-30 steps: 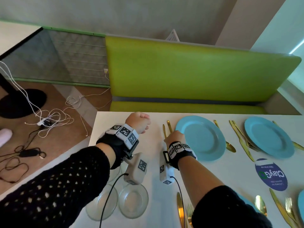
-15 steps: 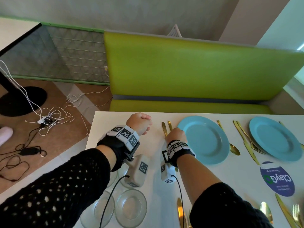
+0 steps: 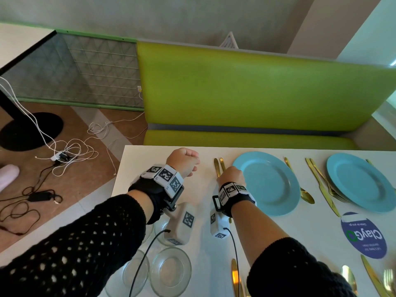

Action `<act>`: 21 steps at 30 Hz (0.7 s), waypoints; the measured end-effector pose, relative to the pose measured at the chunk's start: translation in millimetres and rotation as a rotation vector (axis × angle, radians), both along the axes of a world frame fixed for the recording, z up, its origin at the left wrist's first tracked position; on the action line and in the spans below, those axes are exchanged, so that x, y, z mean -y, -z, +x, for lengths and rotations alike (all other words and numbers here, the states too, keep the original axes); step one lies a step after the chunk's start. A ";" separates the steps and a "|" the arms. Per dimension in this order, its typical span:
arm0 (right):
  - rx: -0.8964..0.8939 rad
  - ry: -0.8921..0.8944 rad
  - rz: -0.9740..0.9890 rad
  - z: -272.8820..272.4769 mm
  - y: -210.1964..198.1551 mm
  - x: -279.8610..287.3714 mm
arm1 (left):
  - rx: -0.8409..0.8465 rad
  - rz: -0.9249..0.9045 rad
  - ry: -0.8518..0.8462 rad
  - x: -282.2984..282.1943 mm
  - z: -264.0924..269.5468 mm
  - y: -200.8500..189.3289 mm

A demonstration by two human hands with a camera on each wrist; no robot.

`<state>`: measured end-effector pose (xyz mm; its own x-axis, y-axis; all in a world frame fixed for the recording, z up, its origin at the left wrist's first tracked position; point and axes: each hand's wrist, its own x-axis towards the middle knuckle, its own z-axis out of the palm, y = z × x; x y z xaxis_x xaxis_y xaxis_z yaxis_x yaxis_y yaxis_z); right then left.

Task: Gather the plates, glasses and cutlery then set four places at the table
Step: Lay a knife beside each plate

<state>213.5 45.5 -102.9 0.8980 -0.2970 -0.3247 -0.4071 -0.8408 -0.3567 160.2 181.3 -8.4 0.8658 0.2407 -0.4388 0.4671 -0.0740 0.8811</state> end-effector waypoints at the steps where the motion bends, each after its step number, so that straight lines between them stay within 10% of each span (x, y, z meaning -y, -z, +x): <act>1: -0.001 0.002 0.001 -0.2 -0.2 0.3 | -0.001 0.001 0.001 -0.1 -0.2 0.2; 21: 0.007 0.003 0.000 -1.4 -2.9 4.2 | -0.012 0.012 -0.018 0.3 -3.5 2.2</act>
